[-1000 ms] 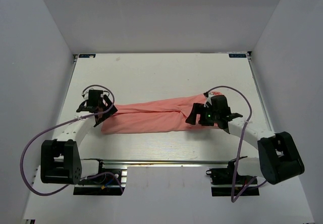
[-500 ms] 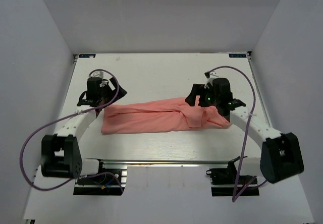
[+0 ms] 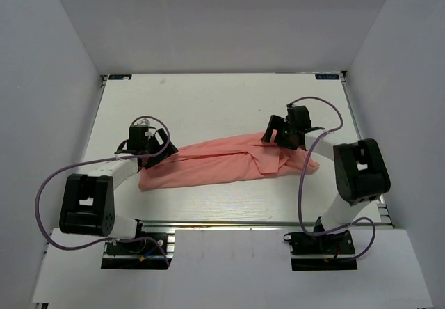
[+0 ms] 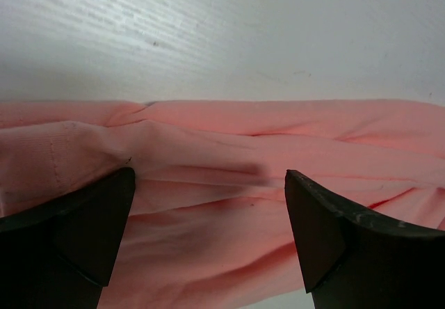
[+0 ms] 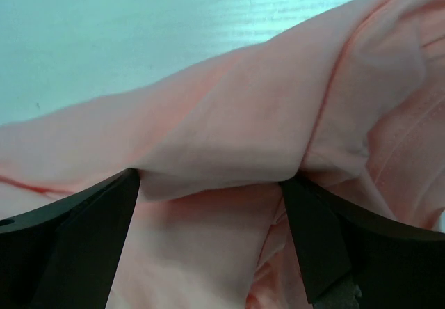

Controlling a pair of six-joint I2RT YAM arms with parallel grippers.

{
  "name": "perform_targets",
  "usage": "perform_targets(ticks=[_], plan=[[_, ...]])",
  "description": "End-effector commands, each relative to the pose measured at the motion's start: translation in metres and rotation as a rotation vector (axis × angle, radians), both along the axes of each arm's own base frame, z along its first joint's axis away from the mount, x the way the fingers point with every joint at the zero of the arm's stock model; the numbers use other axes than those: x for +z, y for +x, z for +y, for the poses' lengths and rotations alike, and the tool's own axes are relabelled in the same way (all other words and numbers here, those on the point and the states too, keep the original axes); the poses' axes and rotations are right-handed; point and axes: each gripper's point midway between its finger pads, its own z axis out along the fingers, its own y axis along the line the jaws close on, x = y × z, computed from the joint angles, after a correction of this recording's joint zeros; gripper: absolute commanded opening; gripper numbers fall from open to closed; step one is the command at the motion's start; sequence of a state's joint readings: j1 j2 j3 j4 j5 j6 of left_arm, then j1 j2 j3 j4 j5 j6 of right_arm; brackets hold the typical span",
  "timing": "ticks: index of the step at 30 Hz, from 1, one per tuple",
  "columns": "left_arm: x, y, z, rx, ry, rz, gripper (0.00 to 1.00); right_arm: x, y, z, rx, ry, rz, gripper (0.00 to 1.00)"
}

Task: Fold and stack the t-shirts
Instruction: Rotate the tshirt 85 degrees

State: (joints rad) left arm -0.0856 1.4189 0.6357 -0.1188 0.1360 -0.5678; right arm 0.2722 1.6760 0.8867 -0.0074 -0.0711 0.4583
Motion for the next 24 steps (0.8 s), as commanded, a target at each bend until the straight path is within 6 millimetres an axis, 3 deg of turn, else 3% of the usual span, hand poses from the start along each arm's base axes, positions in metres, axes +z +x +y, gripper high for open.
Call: perform_targets(ticks=[1, 2, 4, 5, 6, 7, 9, 10, 12, 13, 15, 16, 17, 18, 19, 20, 21, 23, 24], plan=[[-0.034, -0.058, 0.009, 0.002, 0.036, 0.168, 1.00, -0.040, -0.007, -0.015, -0.038, -0.054, 0.147, 0.90], [-0.043, -0.076, 0.005, -0.017, 0.013, 0.202, 1.00, -0.043, -0.009, -0.013, -0.027, -0.068, 0.166, 0.90], [-0.038, -0.089, -0.011, -0.075, -0.070, 0.186, 1.00, -0.035, 0.007, -0.004, -0.002, -0.025, 0.141, 0.90], [-0.042, -0.101, -0.017, -0.101, -0.091, 0.202, 1.00, -0.040, 0.005, 0.005, 0.026, 0.012, 0.174, 0.90], [-0.039, -0.111, -0.023, -0.108, -0.134, 0.216, 1.00, -0.031, 0.022, 0.016, 0.050, 0.039, 0.153, 0.90], [-0.038, -0.115, -0.026, -0.121, -0.151, 0.214, 1.00, -0.041, 0.023, 0.020, 0.056, 0.050, 0.185, 0.90], [-0.041, -0.141, -0.042, -0.164, -0.234, 0.253, 1.00, -0.018, 0.053, 0.045, 0.109, 0.141, 0.139, 0.90], [-0.040, -0.147, -0.046, -0.182, -0.259, 0.251, 1.00, -0.042, 0.049, 0.057, 0.145, 0.190, 0.207, 0.90], [-0.036, -0.161, -0.056, -0.214, -0.297, 0.255, 1.00, -0.010, 0.093, 0.081, 0.186, 0.234, 0.112, 0.90], [-0.037, -0.170, -0.057, -0.227, -0.305, 0.271, 1.00, -0.027, 0.107, 0.090, 0.203, 0.254, 0.138, 0.90], [-0.036, -0.182, -0.059, -0.255, -0.295, 0.299, 1.00, -0.042, 0.112, 0.107, 0.234, 0.258, 0.168, 0.90], [-0.038, -0.189, -0.062, -0.270, -0.305, 0.315, 1.00, -0.026, 0.139, 0.119, 0.256, 0.280, 0.103, 0.90], [-0.036, -0.196, -0.068, -0.310, -0.334, 0.320, 1.00, -0.037, 0.142, 0.125, 0.265, 0.288, 0.119, 0.90], [-0.036, -0.203, -0.074, -0.349, -0.354, 0.332, 1.00, -0.033, 0.148, 0.130, 0.281, 0.306, 0.103, 0.90], [-0.035, -0.204, -0.078, -0.371, -0.367, 0.334, 1.00, -0.017, 0.168, 0.142, 0.291, 0.315, 0.039, 0.90], [-0.031, -0.206, -0.083, -0.411, -0.383, 0.334, 1.00, -0.021, 0.174, 0.144, 0.279, 0.311, 0.030, 0.90], [-0.029, -0.207, -0.085, -0.435, -0.374, 0.340, 1.00, -0.013, 0.183, 0.146, 0.274, 0.319, 0.002, 0.90], [-0.013, -0.208, -0.097, -0.540, -0.377, 0.323, 1.00, 0.006, 0.206, 0.151, 0.275, 0.332, -0.093, 0.90], [0.007, -0.193, -0.104, -0.582, -0.370, 0.251, 1.00, 0.011, 0.208, 0.151, 0.281, 0.321, -0.098, 0.90]])
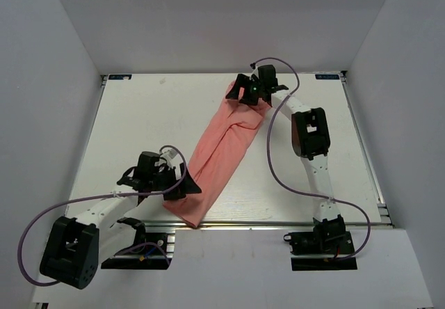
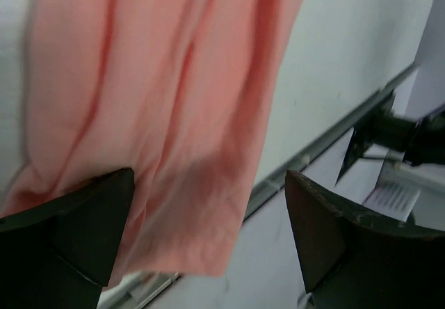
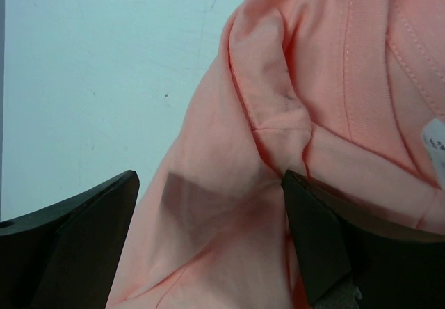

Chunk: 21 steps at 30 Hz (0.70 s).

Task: Fold and stack the t-shirts
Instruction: Rotate the tshirt 85 degrees

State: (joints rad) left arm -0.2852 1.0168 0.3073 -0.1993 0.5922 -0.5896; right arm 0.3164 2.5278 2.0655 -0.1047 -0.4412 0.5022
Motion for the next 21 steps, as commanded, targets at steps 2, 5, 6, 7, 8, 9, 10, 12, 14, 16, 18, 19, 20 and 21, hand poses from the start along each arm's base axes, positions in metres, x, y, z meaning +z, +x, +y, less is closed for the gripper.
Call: perform_targets(ticks=[2, 5, 6, 7, 8, 9, 10, 12, 14, 16, 18, 19, 20, 21], plan=[[0.023, -0.031, -0.008, -0.189, 0.056, 0.028, 1.00, 0.024, 0.014, -0.002, -0.029, -0.045, -0.049, 0.90], [0.078, 0.005, -0.016, -0.165, 0.069, -0.194, 1.00, 0.050, 0.008, -0.009, -0.030, -0.149, -0.137, 0.90], [0.093, 0.009, -0.021, -0.175, 0.039, -0.260, 1.00, 0.087, 0.005, -0.008, -0.044, -0.168, -0.210, 0.90], [0.103, 0.016, -0.024, -0.178, 0.028, -0.310, 1.00, 0.084, 0.004, -0.017, -0.074, -0.206, -0.207, 0.90], [0.110, 0.025, -0.026, -0.164, 0.032, -0.356, 1.00, 0.088, -0.003, -0.014, -0.064, -0.228, -0.215, 0.90], [0.116, 0.031, -0.025, -0.146, 0.045, -0.372, 1.00, 0.109, -0.006, -0.022, -0.118, -0.264, -0.250, 0.90], [0.111, 0.043, -0.019, -0.099, 0.095, -0.374, 1.00, 0.103, -0.011, -0.027, -0.124, -0.295, -0.229, 0.90], [0.120, 0.059, -0.014, -0.036, 0.132, -0.398, 1.00, 0.112, -0.019, -0.033, -0.189, -0.374, -0.231, 0.90], [0.117, 0.078, 0.006, 0.122, 0.226, -0.372, 1.00, 0.107, -0.033, -0.026, -0.179, -0.415, -0.203, 0.90], [0.115, 0.091, 0.022, 0.246, 0.285, -0.358, 1.00, 0.087, -0.052, -0.013, -0.174, -0.460, -0.131, 0.90], [0.104, 0.095, 0.038, 0.335, 0.336, -0.291, 1.00, 0.071, -0.077, 0.001, -0.161, -0.490, -0.054, 0.90], [0.097, 0.096, 0.046, 0.371, 0.376, -0.271, 1.00, 0.056, -0.081, 0.001, -0.175, -0.514, -0.019, 0.90], [0.099, 0.099, 0.052, 0.404, 0.403, -0.262, 1.00, 0.049, -0.087, 0.001, -0.215, -0.518, 0.017, 0.90], [0.095, 0.099, 0.057, 0.425, 0.432, -0.241, 1.00, 0.039, -0.097, 0.002, -0.217, -0.539, 0.051, 0.90]])
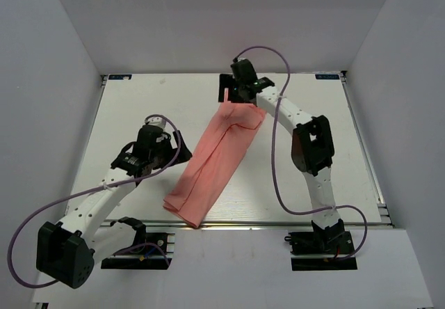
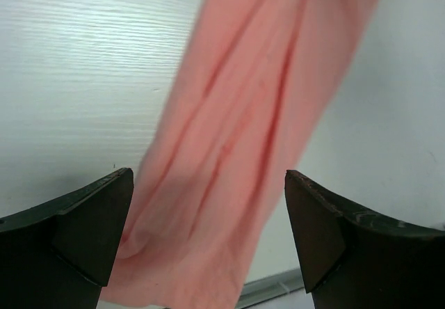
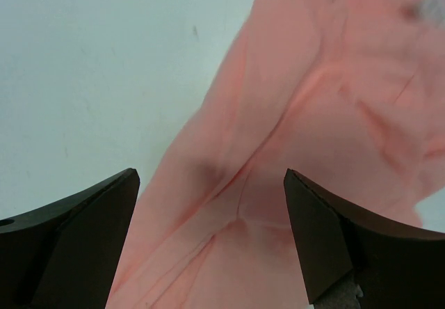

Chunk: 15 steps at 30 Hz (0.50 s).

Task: Fold and stack the t-shirts
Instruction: Rotate the tshirt 85 degrees

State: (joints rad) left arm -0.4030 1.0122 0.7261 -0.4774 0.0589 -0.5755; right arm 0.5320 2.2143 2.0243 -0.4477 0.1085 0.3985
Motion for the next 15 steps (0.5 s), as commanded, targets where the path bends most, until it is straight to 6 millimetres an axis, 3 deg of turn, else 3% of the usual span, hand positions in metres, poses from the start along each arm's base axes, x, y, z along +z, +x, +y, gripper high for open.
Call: perform_targets(ticks=[1, 3, 4, 8, 12, 13, 14, 15], plan=[[-0.011, 0.008, 0.040, 0.239, 0.131, 0.066, 1.00, -0.071, -0.042, -0.016, -0.117, -0.144, 0.209, 0.90], [-0.013, 0.010, 0.044, 0.264, 0.153, 0.078, 1.00, -0.086, -0.049, -0.019, -0.159, -0.129, 0.256, 0.90], [-0.015, 0.008, 0.044, 0.278, 0.145, 0.091, 1.00, -0.102, -0.058, -0.027, -0.175, -0.151, 0.296, 0.90], [-0.017, 0.009, 0.045, 0.294, 0.128, 0.066, 1.00, -0.136, -0.061, -0.053, -0.233, -0.229, 0.361, 0.90], [-0.009, 0.014, 0.051, 0.340, 0.112, 0.008, 1.00, -0.158, -0.053, -0.079, -0.242, -0.284, 0.401, 0.90], [-0.007, 0.015, 0.053, 0.360, 0.102, -0.010, 1.00, -0.155, -0.042, -0.087, -0.262, -0.267, 0.394, 0.90], [-0.001, 0.018, 0.056, 0.378, 0.100, -0.039, 1.00, -0.171, -0.039, -0.097, -0.266, -0.268, 0.427, 0.90], [0.001, 0.019, 0.057, 0.387, 0.097, -0.057, 1.00, -0.164, -0.024, -0.099, -0.240, -0.270, 0.394, 0.90]])
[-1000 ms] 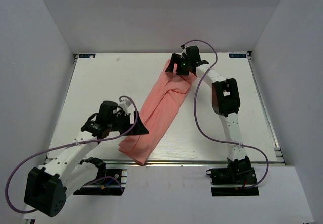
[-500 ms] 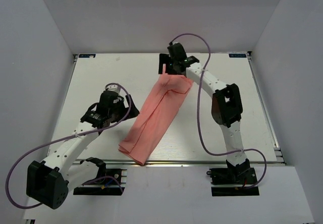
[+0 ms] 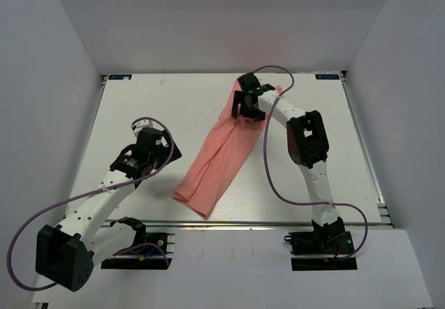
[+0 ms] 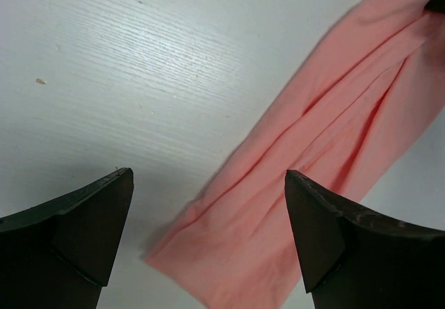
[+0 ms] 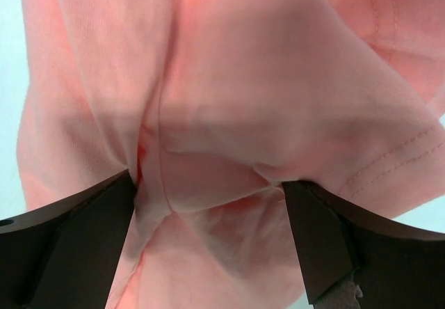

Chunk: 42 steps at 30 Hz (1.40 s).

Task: Fold and stack the t-shirts
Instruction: Rotate the tshirt 85 degrees, then grab the bottom of the folded rectangular tshirt with both arms

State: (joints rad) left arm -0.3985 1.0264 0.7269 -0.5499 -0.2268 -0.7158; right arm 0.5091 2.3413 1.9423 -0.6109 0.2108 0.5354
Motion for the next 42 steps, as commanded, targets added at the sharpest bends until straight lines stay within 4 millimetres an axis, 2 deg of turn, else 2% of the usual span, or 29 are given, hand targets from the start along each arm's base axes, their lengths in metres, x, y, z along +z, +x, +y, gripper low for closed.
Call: perform_targets(ticks=[1, 3, 4, 6, 8, 10, 12, 13, 14, 15, 16, 17, 18, 19, 20, 21, 22, 23, 24, 26, 27, 28, 29, 30, 31, 32, 34, 35, 42], plan=[[0.019, 0.012, 0.011, 0.088, -0.012, -0.113, 1.00, -0.052, 0.019, -0.067, -0.052, -0.092, 0.102, 0.90], [0.021, 0.015, 0.011, 0.095, -0.016, -0.136, 1.00, -0.046, 0.045, -0.068, 0.026, -0.072, 0.053, 0.90], [0.025, 0.018, 0.010, 0.096, -0.025, -0.156, 1.00, -0.056, 0.050, -0.080, 0.021, -0.055, 0.074, 0.90], [0.024, 0.024, 0.008, 0.086, -0.016, -0.162, 1.00, -0.051, 0.070, -0.081, 0.136, 0.004, 0.029, 0.90], [0.019, 0.029, 0.001, 0.051, -0.021, -0.154, 1.00, -0.039, 0.092, -0.085, 0.204, 0.033, -0.058, 0.90], [0.013, 0.030, -0.004, 0.029, -0.018, -0.130, 1.00, -0.026, 0.109, -0.099, 0.197, 0.016, -0.114, 0.90], [0.005, 0.033, -0.005, 0.021, 0.002, -0.101, 1.00, 0.010, 0.118, -0.091, 0.271, 0.024, -0.188, 0.90], [0.005, 0.036, -0.006, 0.021, 0.004, -0.098, 1.00, 0.018, 0.115, -0.091, 0.286, 0.004, -0.192, 0.90], [0.000, 0.034, -0.005, 0.021, 0.013, -0.077, 1.00, 0.061, 0.113, -0.088, 0.300, -0.004, -0.263, 0.90], [-0.003, 0.034, -0.005, 0.020, 0.016, -0.068, 1.00, 0.063, 0.101, -0.080, 0.326, -0.011, -0.253, 0.90], [-0.007, 0.034, -0.005, 0.020, 0.021, -0.057, 1.00, 0.093, 0.093, -0.067, 0.363, -0.013, -0.302, 0.90], [-0.011, 0.032, -0.004, 0.020, 0.025, -0.047, 1.00, 0.111, 0.077, -0.050, 0.426, -0.052, -0.337, 0.90], [-0.011, 0.031, -0.006, 0.011, 0.018, -0.044, 1.00, 0.107, 0.061, -0.042, 0.449, -0.054, -0.313, 0.90], [-0.015, 0.029, -0.005, 0.017, 0.014, -0.035, 1.00, 0.127, 0.053, -0.042, 0.473, -0.091, -0.346, 0.90], [-0.020, 0.025, -0.004, 0.017, 0.022, -0.017, 1.00, 0.121, 0.038, -0.043, 0.492, -0.132, -0.310, 0.90], [-0.020, 0.025, -0.004, 0.017, 0.022, -0.017, 1.00, 0.115, 0.007, -0.003, 0.580, -0.150, -0.290, 0.90], [-0.026, 0.020, -0.002, 0.027, 0.021, 0.006, 1.00, 0.124, -0.010, 0.002, 0.618, -0.163, -0.294, 0.90], [-0.028, 0.017, -0.001, 0.027, 0.027, 0.019, 1.00, 0.120, -0.022, 0.006, 0.637, -0.180, -0.273, 0.90], [-0.029, 0.013, 0.004, 0.051, 0.039, 0.030, 1.00, 0.115, -0.048, 0.025, 0.689, -0.198, -0.253, 0.90], [-0.032, 0.008, 0.008, 0.066, 0.048, 0.054, 1.00, 0.105, -0.072, 0.030, 0.695, -0.204, -0.212, 0.90], [-0.034, 0.008, 0.013, 0.081, 0.059, 0.061, 1.00, 0.100, -0.095, 0.044, 0.745, -0.203, -0.197, 0.90], [-0.035, 0.002, 0.015, 0.081, 0.070, 0.086, 1.00, 0.093, -0.108, 0.044, 0.751, -0.196, -0.174, 0.90], [-0.035, 0.002, 0.013, 0.072, 0.061, 0.091, 1.00, 0.097, -0.121, 0.055, 0.768, -0.181, -0.180, 0.90], [-0.038, 0.000, 0.010, 0.060, 0.040, 0.112, 1.00, 0.089, -0.129, 0.058, 0.780, -0.179, -0.180, 0.90], [-0.042, -0.001, 0.006, 0.045, 0.022, 0.114, 1.00, 0.077, -0.148, 0.064, 0.814, -0.179, -0.158, 0.90], [-0.048, -0.004, 0.003, 0.031, 0.009, 0.125, 1.00, 0.086, -0.157, 0.070, 0.841, -0.160, -0.185, 0.90], [-0.051, -0.006, 0.001, 0.022, -0.008, 0.144, 1.00, 0.074, -0.180, 0.079, 0.902, -0.158, -0.185, 0.90], [-0.052, -0.007, 0.001, 0.022, -0.005, 0.152, 1.00, 0.080, -0.192, 0.086, 0.930, -0.163, -0.212, 0.90], [-0.051, -0.021, 0.010, 0.033, -0.003, 0.120, 1.00, 0.058, -0.217, 0.089, 0.951, -0.178, -0.221, 0.89]])
